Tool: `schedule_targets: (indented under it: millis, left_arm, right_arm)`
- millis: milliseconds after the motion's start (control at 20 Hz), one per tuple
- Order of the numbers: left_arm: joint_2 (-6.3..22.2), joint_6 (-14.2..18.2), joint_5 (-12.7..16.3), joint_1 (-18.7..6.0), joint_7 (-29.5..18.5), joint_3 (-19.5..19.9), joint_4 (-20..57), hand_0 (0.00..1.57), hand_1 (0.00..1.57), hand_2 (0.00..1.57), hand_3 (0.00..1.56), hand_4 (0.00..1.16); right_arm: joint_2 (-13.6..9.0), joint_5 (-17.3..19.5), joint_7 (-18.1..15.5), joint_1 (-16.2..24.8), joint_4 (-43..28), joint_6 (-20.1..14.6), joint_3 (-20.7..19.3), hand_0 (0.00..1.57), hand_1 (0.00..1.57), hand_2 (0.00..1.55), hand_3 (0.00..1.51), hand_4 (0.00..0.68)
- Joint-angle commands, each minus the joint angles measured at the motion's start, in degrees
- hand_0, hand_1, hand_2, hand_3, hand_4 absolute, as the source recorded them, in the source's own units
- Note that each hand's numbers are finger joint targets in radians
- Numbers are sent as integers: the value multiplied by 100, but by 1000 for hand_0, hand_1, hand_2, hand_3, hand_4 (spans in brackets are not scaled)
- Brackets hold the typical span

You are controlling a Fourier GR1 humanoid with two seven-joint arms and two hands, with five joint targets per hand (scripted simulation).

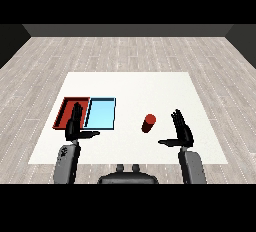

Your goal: Pick the red can and put it in the red box

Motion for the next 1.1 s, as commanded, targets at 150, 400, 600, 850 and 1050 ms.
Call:
schedule_targets:
  millis: [150,400,600,850,1050]
  left_arm:
    - [-92,-70,-21,278,-609,-2,-13,0,0,0,0,0]
    - [-166,81,-116,76,-473,-73,46,0,0,0,0,0]
    - [30,-215,125,95,-750,186,270,0,0,0,0,0]
    - [-2,-211,44,108,-921,140,422,0,0,0,0,0]
    - [-266,-3,-143,554,-692,-234,-209,0,0,0,0,0]
  right_arm:
    - [200,182,-703,218,291,137,53,0,0,0,0,0]
    - [36,64,-529,98,189,244,-185,0,0,0,0,0]
    - [167,-44,-118,92,-147,126,-142,0,0,0,0,0]
    - [233,22,-149,-215,249,110,-71,0,0,0,0,0]
    - [175,-45,-309,-591,796,134,-253,0,0,0,0,0]
